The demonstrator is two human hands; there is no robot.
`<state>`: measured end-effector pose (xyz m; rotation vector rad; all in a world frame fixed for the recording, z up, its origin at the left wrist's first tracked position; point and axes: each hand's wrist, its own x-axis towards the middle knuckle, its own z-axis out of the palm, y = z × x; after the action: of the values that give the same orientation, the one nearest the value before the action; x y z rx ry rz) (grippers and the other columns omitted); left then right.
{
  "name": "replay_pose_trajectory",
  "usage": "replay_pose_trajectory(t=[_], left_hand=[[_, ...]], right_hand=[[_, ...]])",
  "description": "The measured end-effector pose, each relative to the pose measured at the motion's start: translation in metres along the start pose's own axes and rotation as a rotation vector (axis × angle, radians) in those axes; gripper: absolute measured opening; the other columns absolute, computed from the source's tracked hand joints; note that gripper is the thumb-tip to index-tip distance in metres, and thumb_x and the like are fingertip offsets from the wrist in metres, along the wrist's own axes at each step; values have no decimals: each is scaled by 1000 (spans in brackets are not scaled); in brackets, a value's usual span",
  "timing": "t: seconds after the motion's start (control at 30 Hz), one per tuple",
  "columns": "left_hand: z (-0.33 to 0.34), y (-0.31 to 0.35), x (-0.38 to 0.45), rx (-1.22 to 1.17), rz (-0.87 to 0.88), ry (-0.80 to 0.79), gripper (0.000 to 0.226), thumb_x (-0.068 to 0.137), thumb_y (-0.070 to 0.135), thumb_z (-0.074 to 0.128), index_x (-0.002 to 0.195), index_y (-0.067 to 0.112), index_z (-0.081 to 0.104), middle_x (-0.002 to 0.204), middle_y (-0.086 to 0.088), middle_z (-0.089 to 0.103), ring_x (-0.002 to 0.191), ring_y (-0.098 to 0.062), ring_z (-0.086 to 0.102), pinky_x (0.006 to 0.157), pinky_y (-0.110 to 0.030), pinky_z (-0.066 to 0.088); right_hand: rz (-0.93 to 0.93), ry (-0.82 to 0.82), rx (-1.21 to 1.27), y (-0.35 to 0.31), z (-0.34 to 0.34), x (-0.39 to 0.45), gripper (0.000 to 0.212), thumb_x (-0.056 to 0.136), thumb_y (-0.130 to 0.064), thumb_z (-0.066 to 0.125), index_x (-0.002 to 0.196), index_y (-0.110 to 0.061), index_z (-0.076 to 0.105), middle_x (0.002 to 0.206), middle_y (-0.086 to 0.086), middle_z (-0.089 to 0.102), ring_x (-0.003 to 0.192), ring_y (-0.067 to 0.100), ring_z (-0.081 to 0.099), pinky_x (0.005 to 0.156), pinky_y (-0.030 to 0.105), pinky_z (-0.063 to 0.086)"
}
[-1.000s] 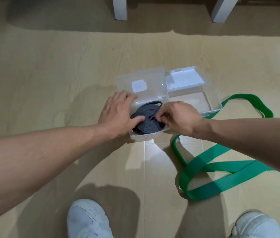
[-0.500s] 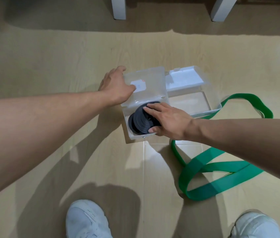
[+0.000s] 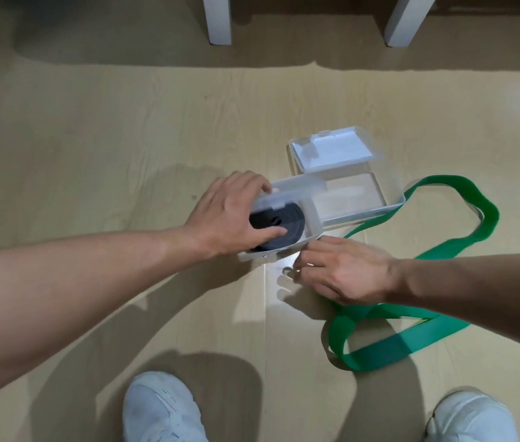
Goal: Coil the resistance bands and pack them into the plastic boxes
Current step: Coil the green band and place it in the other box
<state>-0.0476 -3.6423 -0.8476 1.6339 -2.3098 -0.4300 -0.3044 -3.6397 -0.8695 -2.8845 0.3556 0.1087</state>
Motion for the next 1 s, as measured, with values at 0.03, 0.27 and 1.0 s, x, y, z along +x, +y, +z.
replay_pose_trajectory(t=[0.03,0.27,1.0], left_hand=[[0,3,1,76,111,41,57,78,57,70,117,17,60,124,-2,63,119,-28,57,107,-39,37],[27,61,5,258,511,-352,29,86,25,66,115,19,62,109,-2,65,106,-28,58,89,-38,41],[47,141,-3,162,83,-630,113,68,57,86,157,34,20,148,-2,34,136,-22,35,112,-34,33]], right_hand=[[19,-29,-1,2,1,-6,28,100,-30,43,106,-20,69,103,-1,65,93,20,56,84,33,49],[395,-443,107,20,1,-47,30,90,-35,53,119,-29,52,111,-5,61,103,20,56,85,37,51],[633,-34,521,-28,-16,-127,7,96,-13,52,96,-16,58,93,-5,60,91,13,51,83,40,46]])
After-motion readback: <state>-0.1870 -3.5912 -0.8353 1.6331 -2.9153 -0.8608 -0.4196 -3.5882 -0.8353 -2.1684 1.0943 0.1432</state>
